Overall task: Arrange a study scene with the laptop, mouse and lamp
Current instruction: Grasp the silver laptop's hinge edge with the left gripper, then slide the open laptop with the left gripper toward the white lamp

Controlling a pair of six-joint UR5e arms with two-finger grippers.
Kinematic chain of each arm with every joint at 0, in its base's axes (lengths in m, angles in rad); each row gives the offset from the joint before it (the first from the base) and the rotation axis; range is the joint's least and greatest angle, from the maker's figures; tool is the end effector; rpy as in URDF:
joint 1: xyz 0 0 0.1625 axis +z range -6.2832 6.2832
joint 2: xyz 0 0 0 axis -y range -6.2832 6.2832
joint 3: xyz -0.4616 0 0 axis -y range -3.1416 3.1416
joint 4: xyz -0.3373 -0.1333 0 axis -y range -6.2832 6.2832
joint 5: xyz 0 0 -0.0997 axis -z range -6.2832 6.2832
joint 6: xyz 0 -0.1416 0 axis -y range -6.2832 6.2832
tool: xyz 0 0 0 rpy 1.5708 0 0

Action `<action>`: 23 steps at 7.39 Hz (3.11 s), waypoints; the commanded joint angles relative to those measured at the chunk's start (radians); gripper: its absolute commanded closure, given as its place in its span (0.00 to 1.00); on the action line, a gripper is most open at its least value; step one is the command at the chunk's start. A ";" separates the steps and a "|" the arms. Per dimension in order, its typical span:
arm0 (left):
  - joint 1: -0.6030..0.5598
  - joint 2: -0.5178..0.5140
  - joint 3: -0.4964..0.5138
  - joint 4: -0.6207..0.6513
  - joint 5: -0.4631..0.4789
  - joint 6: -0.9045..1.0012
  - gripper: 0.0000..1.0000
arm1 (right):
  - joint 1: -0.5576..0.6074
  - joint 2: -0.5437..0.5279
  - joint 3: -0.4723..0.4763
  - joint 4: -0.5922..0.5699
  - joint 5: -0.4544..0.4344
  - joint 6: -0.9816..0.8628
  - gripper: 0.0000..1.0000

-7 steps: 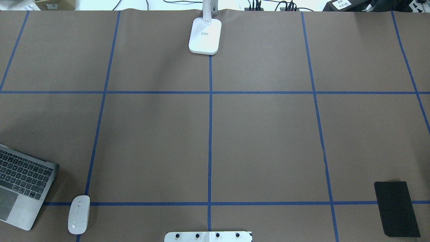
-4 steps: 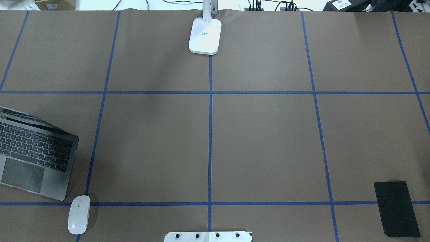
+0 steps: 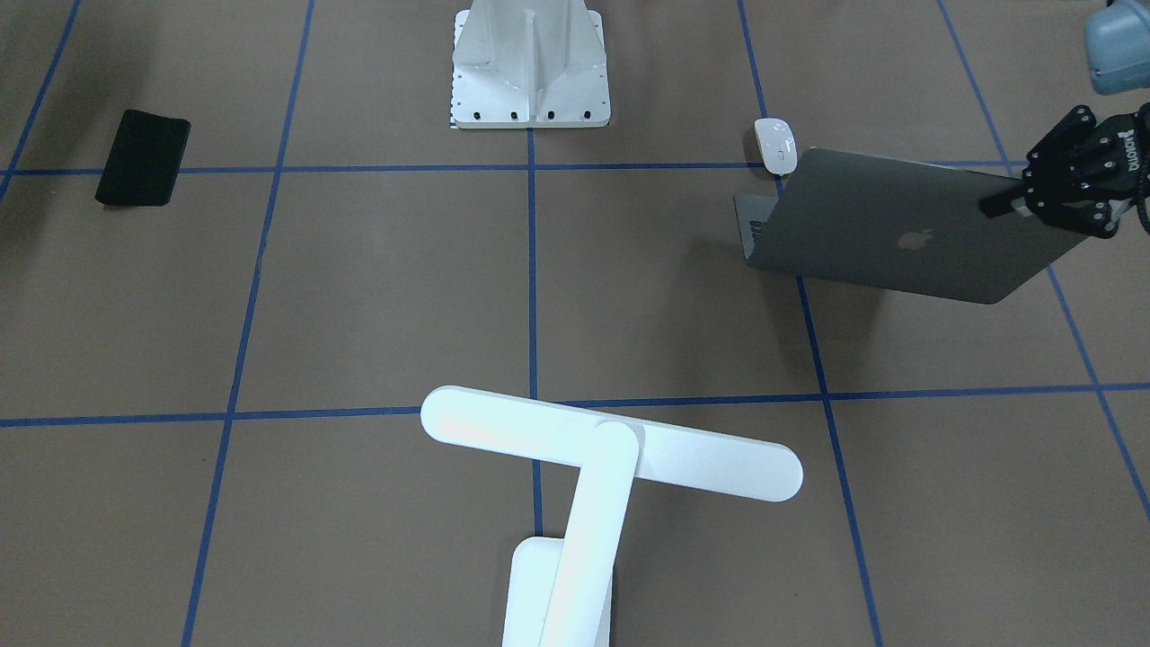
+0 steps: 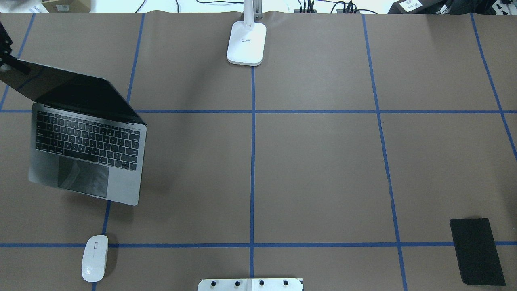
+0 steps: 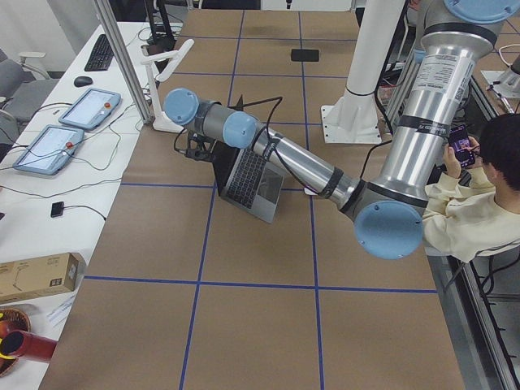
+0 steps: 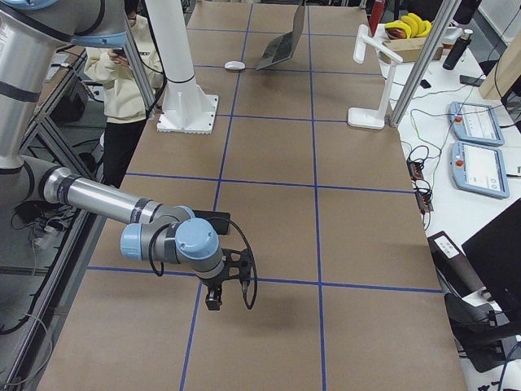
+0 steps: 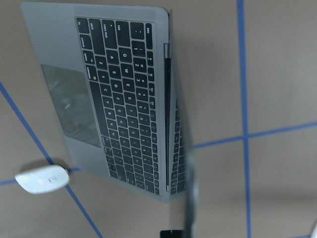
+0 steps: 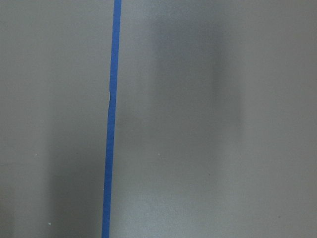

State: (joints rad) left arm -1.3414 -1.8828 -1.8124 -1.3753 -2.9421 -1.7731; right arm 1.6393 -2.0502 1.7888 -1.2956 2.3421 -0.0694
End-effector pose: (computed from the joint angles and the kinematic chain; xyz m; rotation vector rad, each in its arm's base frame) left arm 0.1263 -0.5166 0.4158 -1.0337 1.0376 -1.0338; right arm 0.0492 -0.2111 0.7594 0.0662 -0.7686 -0.0062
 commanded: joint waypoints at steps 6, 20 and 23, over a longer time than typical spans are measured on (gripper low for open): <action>0.131 -0.385 0.250 -0.080 0.061 -0.371 1.00 | 0.005 -0.045 0.018 -0.004 0.010 -0.033 0.00; 0.353 -0.561 0.729 -1.010 0.505 -0.921 1.00 | 0.002 -0.054 0.014 -0.005 0.019 -0.036 0.00; 0.386 -0.526 0.713 -1.099 0.581 -0.941 0.52 | 0.000 -0.053 0.012 -0.011 0.020 -0.035 0.00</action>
State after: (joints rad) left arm -0.9653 -2.4329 -1.0891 -2.4369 -2.3833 -2.7166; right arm 1.6400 -2.1038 1.8020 -1.3038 2.3621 -0.1055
